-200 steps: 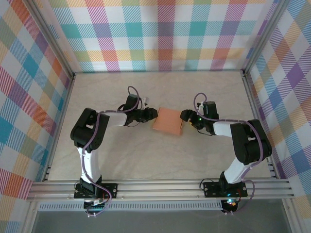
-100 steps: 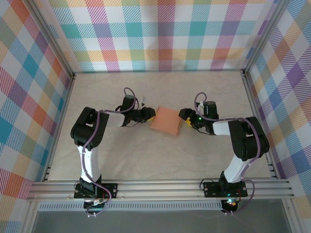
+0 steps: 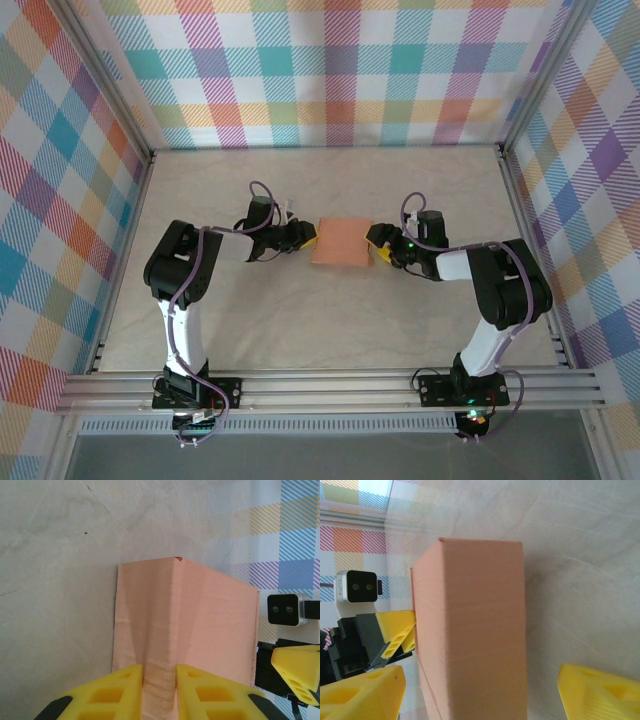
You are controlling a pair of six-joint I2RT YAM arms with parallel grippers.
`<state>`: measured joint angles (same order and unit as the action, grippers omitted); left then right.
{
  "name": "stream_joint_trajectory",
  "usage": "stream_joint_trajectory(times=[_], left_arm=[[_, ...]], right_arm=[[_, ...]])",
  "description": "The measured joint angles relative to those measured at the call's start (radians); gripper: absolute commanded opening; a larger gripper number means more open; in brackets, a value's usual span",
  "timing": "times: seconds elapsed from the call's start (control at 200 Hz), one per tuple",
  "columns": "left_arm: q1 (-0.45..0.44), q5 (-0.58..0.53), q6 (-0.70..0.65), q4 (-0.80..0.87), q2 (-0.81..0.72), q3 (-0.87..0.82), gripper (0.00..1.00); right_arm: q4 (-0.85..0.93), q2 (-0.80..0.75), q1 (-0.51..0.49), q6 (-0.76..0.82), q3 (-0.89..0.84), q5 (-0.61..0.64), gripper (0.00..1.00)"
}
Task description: Fold the paper box
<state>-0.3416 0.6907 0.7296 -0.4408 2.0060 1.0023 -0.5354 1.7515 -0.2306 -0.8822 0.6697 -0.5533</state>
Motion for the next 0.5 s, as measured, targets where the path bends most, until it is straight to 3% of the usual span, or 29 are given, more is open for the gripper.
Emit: stream_joint_trajectory(times=[0.235,0.5], left_arm=[[0.01,0.015,0.008,-0.027,0.009,-0.006,0.22],[0.011,0.019,0.008,-0.038,0.013,-0.009,0.22]], right_arm=[[-0.041,0.03,0.001,-0.03,0.001,-0.039,0.76],[-0.07,0.076,-0.02,-0.06,0.032,-0.089,0.65]])
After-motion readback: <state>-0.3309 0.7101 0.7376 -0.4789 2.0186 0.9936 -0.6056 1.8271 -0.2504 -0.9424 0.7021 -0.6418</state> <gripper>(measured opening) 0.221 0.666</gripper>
